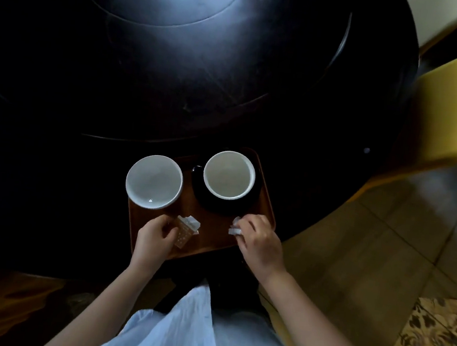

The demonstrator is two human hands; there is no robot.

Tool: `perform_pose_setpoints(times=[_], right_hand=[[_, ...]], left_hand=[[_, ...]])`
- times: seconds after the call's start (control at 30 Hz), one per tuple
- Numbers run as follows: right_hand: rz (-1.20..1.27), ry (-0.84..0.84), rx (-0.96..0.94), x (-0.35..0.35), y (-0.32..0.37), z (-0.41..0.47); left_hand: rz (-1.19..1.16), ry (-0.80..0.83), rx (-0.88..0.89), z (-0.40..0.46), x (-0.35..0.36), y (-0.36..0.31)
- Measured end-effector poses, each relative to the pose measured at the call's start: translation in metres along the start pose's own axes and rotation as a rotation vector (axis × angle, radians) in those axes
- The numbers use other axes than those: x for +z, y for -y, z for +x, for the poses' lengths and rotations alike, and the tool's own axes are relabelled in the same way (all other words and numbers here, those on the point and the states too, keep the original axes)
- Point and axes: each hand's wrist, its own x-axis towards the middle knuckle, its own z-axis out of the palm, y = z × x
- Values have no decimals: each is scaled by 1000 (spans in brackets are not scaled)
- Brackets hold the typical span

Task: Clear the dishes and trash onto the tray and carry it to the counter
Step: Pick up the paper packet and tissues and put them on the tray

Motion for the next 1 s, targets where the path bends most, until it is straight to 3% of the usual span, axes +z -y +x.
perform_pose_setpoints(times=[0.17,0.3,0.4,0.5,0.7,1.0], right_hand=[[-57,21,19,8,1,-10],[-14,-65,100,8,-2,-28],[65,-152,242,3,-10,-36],[94,-170,255,-6,-15,-35],[93,-13,85,-13,-17,-11],[62,254,24,-13,-21,23]], left_hand=[[139,-75,62,-19,8,-1],[236,-82,187,-47,14,4],[370,0,327,-55,21,9],[519,100,462,-47,29,7],[697,240,515,-28,52,0],[750,244,497,-25,53,2]])
